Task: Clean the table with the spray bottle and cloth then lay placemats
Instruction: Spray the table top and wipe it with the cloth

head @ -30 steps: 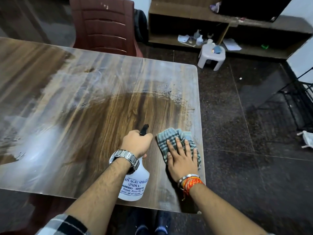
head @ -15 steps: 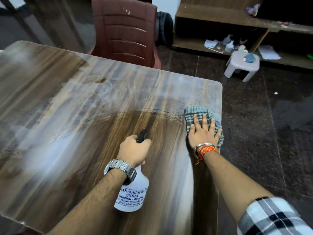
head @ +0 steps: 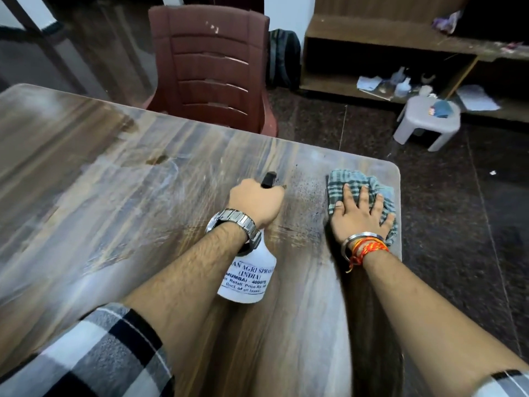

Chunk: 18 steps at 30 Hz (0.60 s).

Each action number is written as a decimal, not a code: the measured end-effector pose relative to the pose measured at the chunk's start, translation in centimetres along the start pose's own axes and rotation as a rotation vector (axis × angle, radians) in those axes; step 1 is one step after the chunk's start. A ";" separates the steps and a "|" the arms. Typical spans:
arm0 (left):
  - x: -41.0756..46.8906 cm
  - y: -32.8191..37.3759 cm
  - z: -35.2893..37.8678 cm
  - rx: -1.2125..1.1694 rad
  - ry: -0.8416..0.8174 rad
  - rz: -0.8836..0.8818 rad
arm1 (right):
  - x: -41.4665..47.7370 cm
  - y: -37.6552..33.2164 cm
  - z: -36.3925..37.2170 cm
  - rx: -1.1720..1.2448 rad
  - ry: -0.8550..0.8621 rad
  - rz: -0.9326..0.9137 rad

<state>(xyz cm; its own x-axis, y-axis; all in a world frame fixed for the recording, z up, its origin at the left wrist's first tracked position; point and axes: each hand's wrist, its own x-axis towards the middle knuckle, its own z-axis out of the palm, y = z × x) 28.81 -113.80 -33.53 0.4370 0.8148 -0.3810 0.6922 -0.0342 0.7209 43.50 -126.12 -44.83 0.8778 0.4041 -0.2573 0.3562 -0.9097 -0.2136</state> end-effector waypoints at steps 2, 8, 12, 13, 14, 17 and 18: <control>1.3 -0.9 -0.8 0.051 -0.036 -0.022 | 1.4 -1.0 0.0 0.004 0.018 0.071; 3.9 -5.9 -8.7 -0.039 0.125 -0.128 | 3.2 -12.9 2.0 0.022 0.004 -0.010; 4.4 -8.3 -15.1 -0.207 0.233 -0.097 | -4.6 -27.3 6.0 0.024 0.007 -0.539; 4.0 -8.2 -16.5 -0.286 0.248 -0.123 | -6.9 -30.7 7.8 -0.028 0.006 -0.500; 4.0 -8.5 -17.7 -0.313 0.264 -0.120 | -8.0 -33.4 11.1 0.015 -0.105 -0.413; 3.9 -9.9 -20.8 -0.025 0.264 -0.108 | -9.9 -40.0 22.4 0.452 -0.069 -0.376; 3.8 -10.5 -21.5 0.017 0.249 -0.113 | -10.6 -40.2 24.2 0.392 -0.229 -0.479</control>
<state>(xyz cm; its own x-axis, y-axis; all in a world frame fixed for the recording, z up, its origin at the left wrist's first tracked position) 10.86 -97.90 -30.06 0.2035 0.9311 -0.3028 0.7390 0.0568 0.6713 12.13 -91.53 -56.35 0.5453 0.8051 -0.2331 0.5098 -0.5394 -0.6702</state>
